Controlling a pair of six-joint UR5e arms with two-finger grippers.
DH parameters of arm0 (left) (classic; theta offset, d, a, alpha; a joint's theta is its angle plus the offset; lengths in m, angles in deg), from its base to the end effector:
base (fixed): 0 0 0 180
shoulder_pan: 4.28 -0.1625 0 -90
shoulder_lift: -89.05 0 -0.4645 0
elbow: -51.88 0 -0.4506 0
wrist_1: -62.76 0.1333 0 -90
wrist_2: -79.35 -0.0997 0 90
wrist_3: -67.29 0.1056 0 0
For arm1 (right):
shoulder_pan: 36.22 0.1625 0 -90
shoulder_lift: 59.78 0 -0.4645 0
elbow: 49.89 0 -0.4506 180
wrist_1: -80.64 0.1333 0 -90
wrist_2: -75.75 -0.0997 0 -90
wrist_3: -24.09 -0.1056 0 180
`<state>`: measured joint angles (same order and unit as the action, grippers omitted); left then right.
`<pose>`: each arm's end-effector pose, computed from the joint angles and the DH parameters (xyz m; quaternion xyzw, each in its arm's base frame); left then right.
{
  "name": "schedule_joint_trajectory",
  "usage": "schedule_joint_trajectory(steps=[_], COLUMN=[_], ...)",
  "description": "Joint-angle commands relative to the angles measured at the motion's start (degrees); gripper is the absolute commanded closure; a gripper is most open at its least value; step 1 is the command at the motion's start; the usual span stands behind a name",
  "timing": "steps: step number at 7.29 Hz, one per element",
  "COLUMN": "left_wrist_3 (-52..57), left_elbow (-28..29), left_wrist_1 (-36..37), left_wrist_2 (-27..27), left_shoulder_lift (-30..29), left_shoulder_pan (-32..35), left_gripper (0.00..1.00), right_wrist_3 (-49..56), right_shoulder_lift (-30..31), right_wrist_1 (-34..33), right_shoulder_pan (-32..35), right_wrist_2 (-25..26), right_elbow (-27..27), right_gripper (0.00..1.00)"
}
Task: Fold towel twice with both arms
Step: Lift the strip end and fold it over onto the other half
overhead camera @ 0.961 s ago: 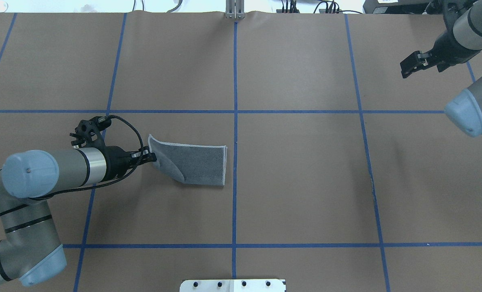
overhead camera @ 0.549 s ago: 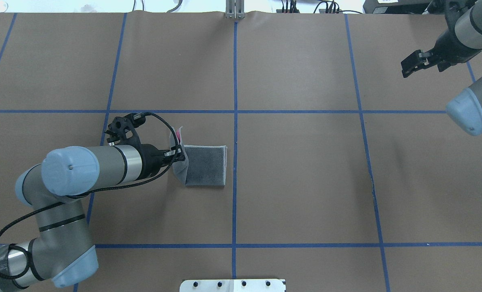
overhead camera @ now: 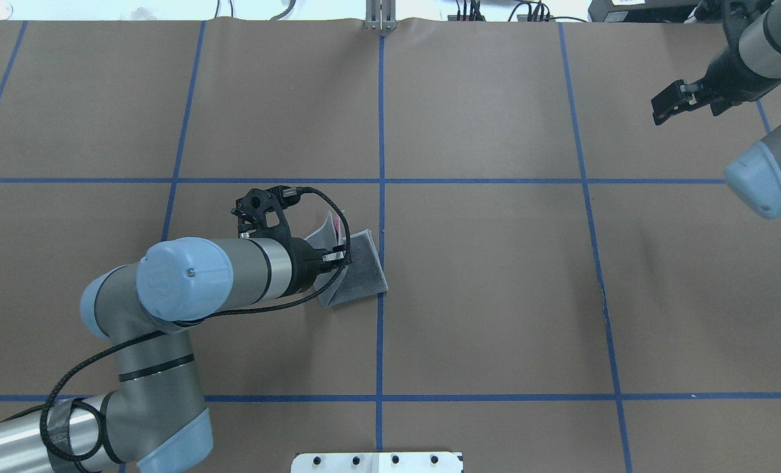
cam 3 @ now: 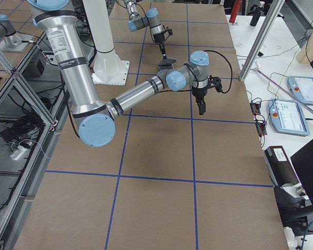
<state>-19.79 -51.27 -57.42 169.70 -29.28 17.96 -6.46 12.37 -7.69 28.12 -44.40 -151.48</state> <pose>0.5881 -0.3838 0.2115 0.1251 0.5719 -0.1343 0.7996 -0.2166 -0.6363 0.4098 0.1104 -0.3430 -0.0300 0.9323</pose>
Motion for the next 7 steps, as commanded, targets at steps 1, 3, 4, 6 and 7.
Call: schedule_joint_trajectory(steps=[1, 3, 4, 6, 7], left_wrist_3=[0.16, 0.07, 0.07, 0.07, 0.16], left_elbow=[4.41, 9.70, 9.98, 9.63, 9.28], left_wrist_1=[2.32, 2.32, 2.41, 2.41, 2.93], left_wrist_2=[-2.36, -3.16, -3.07, -2.98, -2.81], left_shoulder_lift=[-5.48, -9.27, -9.55, -9.64, -9.64], left_shoulder_pan=[-1.58, -1.59, -1.59, -1.24, -1.06], left_gripper=[1.00, 0.91, 0.48, 0.00, 0.00], right_wrist_3=[-0.03, -0.03, -0.12, 0.05, 0.14], right_shoulder_lift=[0.01, 0.01, 0.01, 0.01, 0.01], right_wrist_1=[0.00, 0.00, 0.00, 0.00, 0.00], right_shoulder_pan=[0.08, -0.01, 0.08, -0.01, 0.16], right_wrist_2=[0.00, 0.00, 0.00, 0.00, 0.00], right_elbow=[0.07, 0.07, 0.07, 0.16, 0.51], right_gripper=[0.00, 0.00, 0.00, 0.00, 0.00])
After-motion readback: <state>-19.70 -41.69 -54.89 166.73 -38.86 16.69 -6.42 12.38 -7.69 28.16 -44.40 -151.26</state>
